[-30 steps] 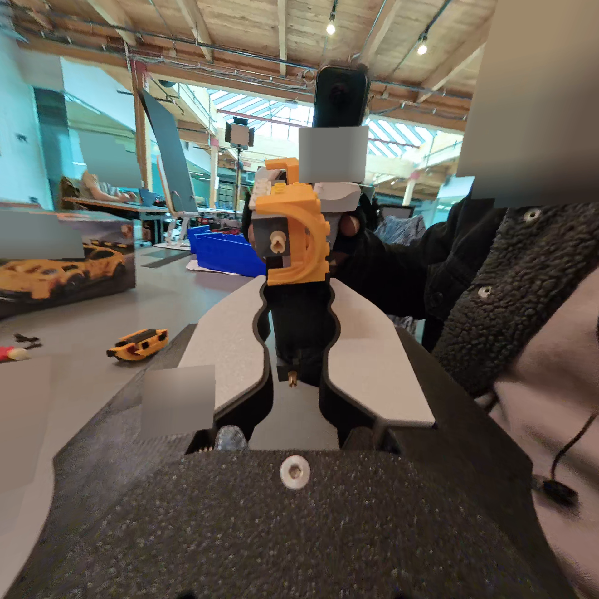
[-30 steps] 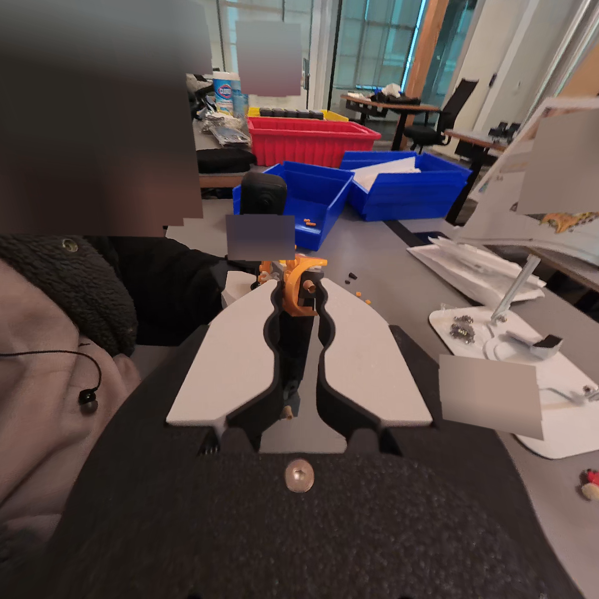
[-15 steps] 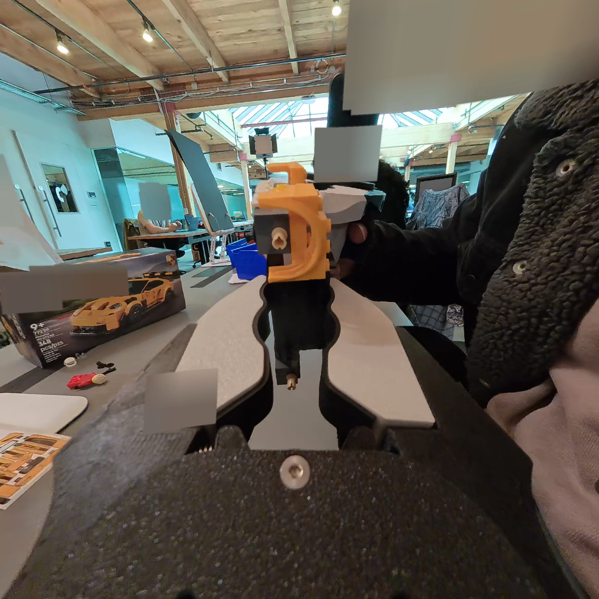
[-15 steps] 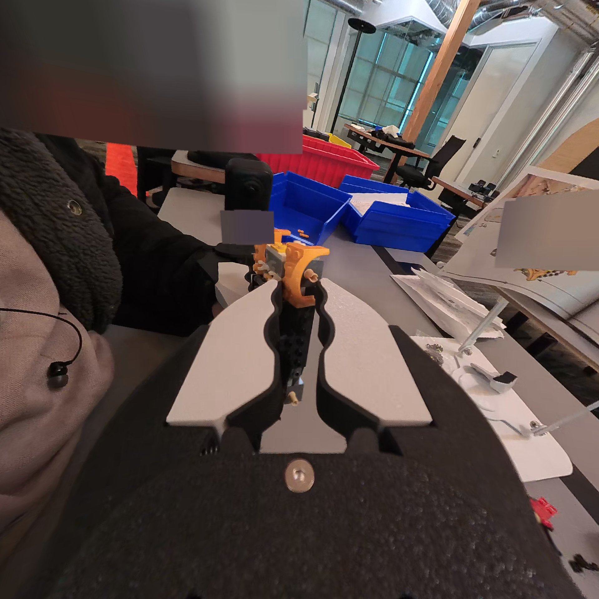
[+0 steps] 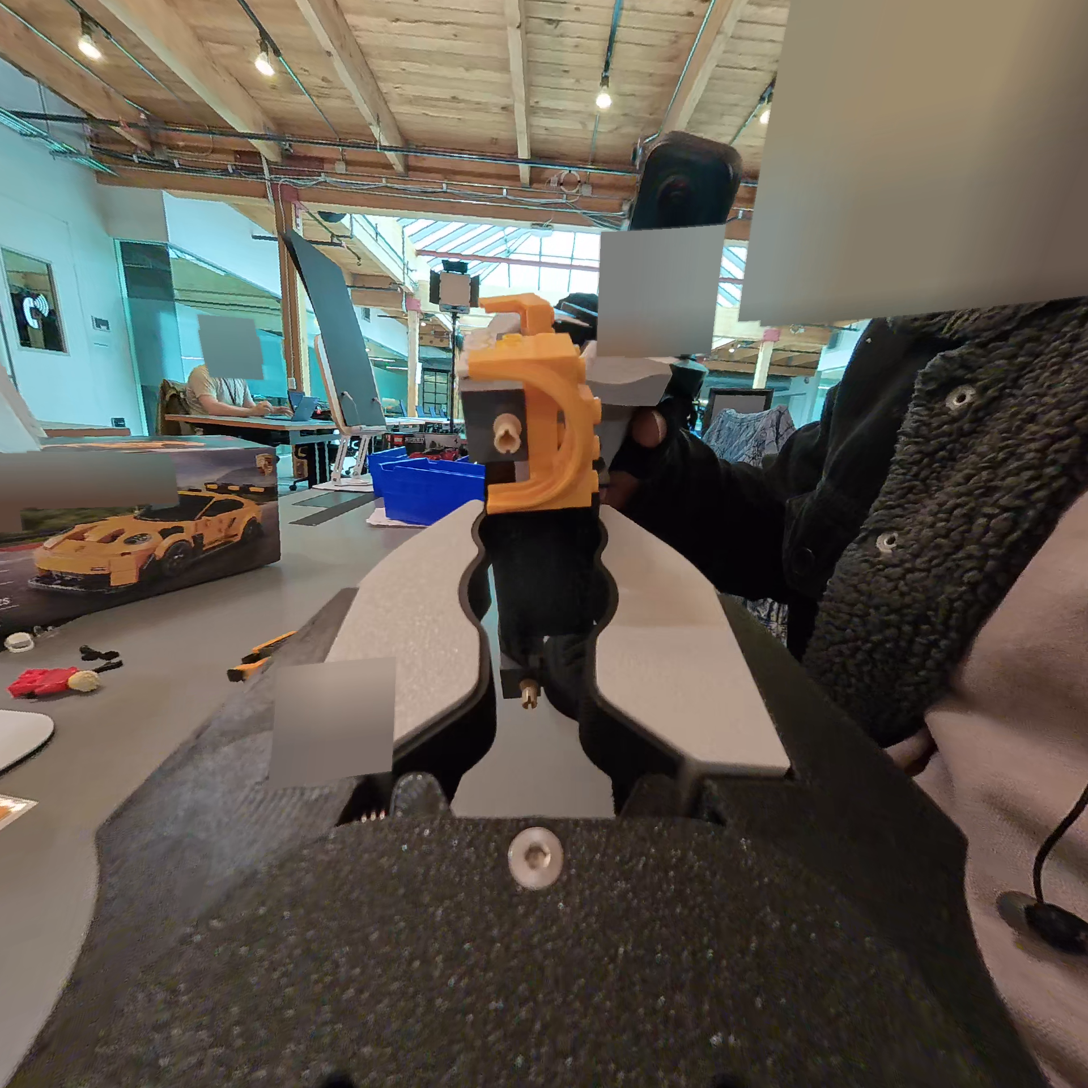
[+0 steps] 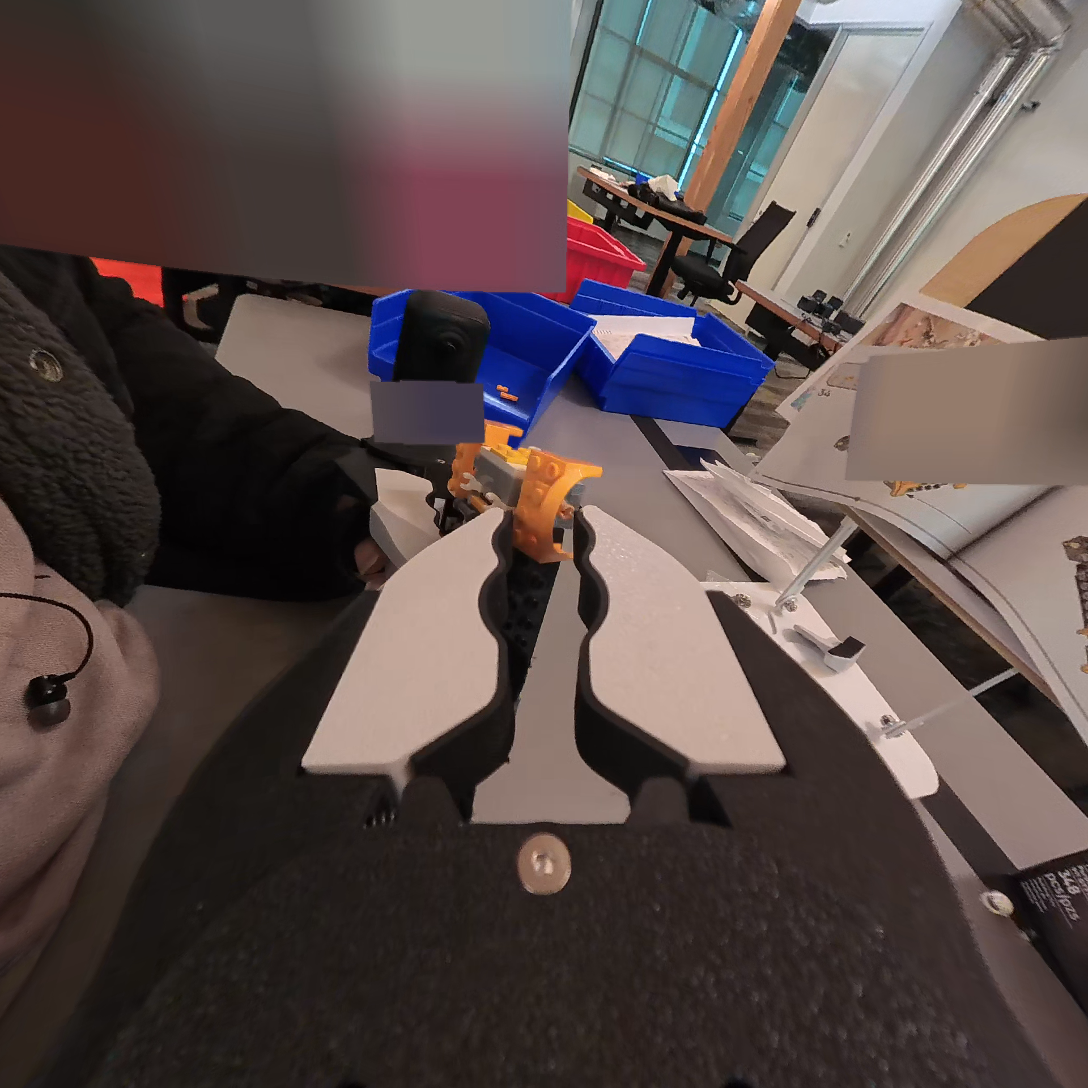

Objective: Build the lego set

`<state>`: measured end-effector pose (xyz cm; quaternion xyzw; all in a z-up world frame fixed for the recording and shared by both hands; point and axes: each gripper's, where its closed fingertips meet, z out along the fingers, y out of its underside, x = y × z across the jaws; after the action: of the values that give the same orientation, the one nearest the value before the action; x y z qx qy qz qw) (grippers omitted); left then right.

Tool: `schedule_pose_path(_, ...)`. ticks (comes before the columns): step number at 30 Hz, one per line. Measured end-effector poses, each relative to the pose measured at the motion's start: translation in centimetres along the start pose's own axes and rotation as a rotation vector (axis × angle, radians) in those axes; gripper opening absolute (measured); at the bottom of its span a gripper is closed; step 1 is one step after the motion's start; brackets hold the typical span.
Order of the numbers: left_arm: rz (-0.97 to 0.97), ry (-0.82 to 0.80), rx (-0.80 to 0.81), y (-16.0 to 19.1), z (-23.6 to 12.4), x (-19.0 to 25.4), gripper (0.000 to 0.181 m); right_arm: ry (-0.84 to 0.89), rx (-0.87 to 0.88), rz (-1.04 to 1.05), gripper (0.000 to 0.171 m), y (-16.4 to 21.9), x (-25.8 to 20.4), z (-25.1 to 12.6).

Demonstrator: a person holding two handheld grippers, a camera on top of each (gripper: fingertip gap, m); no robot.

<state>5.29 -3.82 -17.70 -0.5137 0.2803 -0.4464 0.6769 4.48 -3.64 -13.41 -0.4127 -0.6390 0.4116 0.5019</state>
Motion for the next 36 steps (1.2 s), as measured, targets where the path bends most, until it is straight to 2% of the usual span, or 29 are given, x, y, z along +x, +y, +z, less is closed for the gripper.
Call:
schedule_pose_path(7,-0.072,0.002,0.000,0.1,-0.1,-0.4,0.030,0.013,-0.034,0.008,0.018,0.0,0.2,0.1)
schedule_pose_path(14,-0.295,0.022,-0.020,0.5,-0.2,-1.1,0.030,-0.016,-0.069,0.136,0.018,0.6,1.1,0.1)
schedule_pose_path(22,-0.554,0.078,0.033,0.2,-0.5,-1.7,0.030,-0.048,-0.095,0.262,0.013,1.3,2.2,0.3)
schedule_pose_path(30,-0.612,0.091,0.042,0.3,-0.6,-1.9,0.030,-0.051,-0.079,0.340,0.016,1.3,3.9,0.2)
schedule_pose_path(36,-0.637,0.086,0.032,0.7,-0.6,-2.0,0.030,-0.076,-0.134,0.400,0.018,1.9,4.7,0.9)
